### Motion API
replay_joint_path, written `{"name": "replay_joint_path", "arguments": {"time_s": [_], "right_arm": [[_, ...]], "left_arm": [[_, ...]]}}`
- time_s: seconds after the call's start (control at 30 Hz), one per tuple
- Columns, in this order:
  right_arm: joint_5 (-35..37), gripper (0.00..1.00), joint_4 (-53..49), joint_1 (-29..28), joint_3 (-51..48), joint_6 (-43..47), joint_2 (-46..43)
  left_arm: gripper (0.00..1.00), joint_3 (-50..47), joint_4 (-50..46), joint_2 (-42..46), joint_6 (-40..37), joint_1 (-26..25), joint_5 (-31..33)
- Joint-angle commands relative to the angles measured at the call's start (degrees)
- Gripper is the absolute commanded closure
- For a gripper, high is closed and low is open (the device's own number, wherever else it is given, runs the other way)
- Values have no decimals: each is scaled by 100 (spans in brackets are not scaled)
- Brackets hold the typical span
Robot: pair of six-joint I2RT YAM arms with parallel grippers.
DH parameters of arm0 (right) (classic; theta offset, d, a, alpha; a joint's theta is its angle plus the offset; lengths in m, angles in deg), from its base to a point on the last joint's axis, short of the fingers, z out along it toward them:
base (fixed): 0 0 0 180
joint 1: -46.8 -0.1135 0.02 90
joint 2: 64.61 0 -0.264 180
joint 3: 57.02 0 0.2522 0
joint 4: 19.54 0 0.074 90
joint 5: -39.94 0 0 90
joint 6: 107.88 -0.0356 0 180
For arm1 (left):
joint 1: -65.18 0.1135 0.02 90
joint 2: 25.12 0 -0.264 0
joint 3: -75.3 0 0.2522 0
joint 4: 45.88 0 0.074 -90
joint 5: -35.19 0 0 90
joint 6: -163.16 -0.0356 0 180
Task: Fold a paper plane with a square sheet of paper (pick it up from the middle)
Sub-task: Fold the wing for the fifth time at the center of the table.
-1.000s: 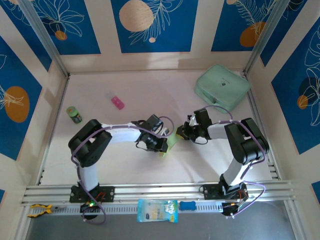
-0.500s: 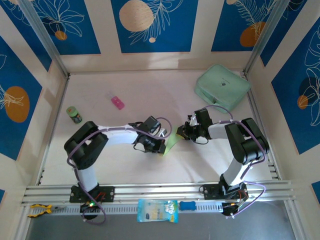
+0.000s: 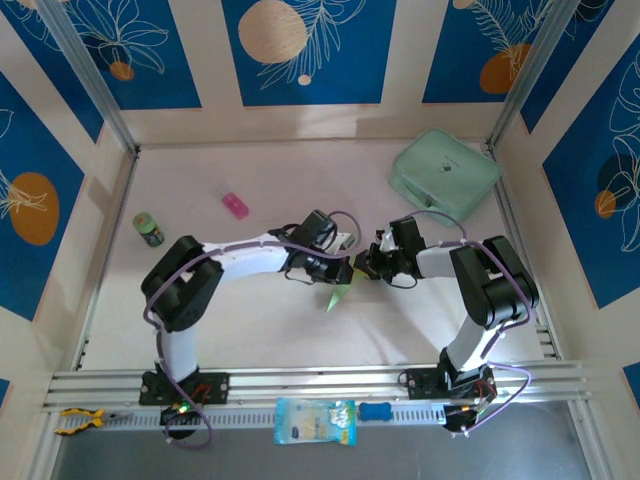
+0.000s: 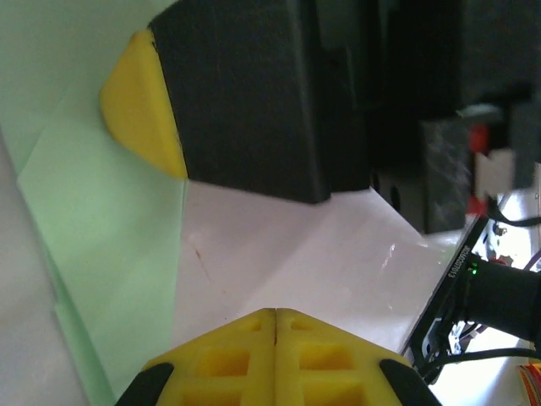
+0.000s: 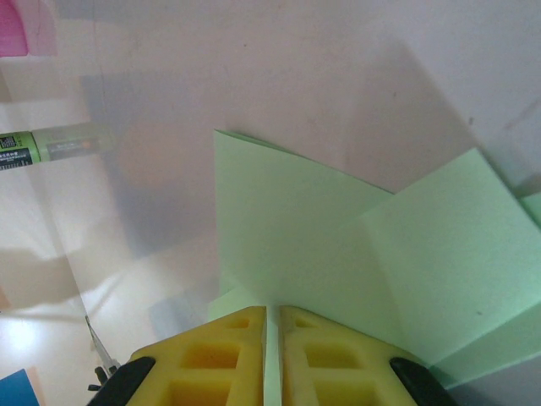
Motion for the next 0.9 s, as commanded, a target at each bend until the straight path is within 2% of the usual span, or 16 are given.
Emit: {"name": "replay_joint_path", "arguments": {"time_s": [0.0, 0.27, 0.47, 0.7, 0.87], "right_arm": [[93, 87, -165, 26, -116, 86, 41], [95, 87, -127, 31, -168, 78, 47], [84, 87, -131, 42, -170, 87, 38], [83, 87, -158, 43, -161, 99, 22], [91, 87, -156, 51, -161, 88, 31]], "left_arm": [[99, 227, -402, -324, -264, -75, -92], [100, -19, -741, -652, -541, -116, 348], [100, -313, -648, -590, -480, -136, 387], [99, 64, -661, -290, -520, -125, 415], [98, 202, -358, -452, -429, -73, 299]]}}
